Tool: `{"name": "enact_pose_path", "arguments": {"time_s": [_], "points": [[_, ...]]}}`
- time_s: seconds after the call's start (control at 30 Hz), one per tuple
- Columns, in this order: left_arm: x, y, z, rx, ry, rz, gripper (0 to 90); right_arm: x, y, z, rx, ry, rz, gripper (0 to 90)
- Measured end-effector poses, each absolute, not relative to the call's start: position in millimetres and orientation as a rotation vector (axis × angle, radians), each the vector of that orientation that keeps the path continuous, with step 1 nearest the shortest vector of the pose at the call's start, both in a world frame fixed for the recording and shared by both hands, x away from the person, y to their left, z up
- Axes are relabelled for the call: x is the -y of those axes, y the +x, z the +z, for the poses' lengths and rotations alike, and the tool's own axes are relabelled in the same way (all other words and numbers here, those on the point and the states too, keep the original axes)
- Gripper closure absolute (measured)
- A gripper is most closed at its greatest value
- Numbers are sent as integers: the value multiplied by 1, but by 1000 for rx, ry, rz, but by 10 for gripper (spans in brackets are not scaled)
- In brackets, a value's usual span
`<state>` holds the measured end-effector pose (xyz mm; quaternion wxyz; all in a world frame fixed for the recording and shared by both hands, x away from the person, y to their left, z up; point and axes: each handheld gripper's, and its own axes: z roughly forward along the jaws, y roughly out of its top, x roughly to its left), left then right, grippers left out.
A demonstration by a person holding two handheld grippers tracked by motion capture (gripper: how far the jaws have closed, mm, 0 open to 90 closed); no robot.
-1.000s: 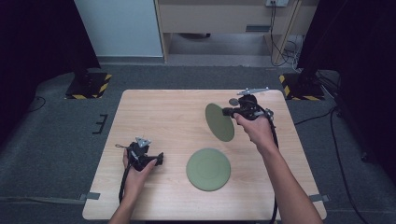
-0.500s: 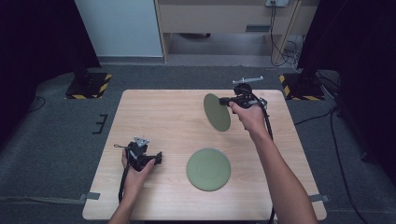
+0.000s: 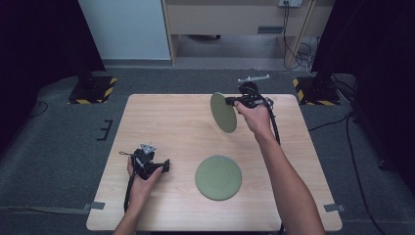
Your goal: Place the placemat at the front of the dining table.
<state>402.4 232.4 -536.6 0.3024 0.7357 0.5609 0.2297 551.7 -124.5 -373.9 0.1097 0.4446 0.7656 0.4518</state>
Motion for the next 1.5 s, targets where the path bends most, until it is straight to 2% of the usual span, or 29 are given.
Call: {"name": "enact_pose_path", "arguments": {"time_s": [1.13, 1.5], "points": [[-236, 402, -537, -1483, 1952, 607, 20, 66, 568, -393, -2260, 1301, 1326, 861], [-237, 402, -537, -1486, 1950, 609, 20, 82, 569, -404, -2241, 1344, 1285, 861]]}}
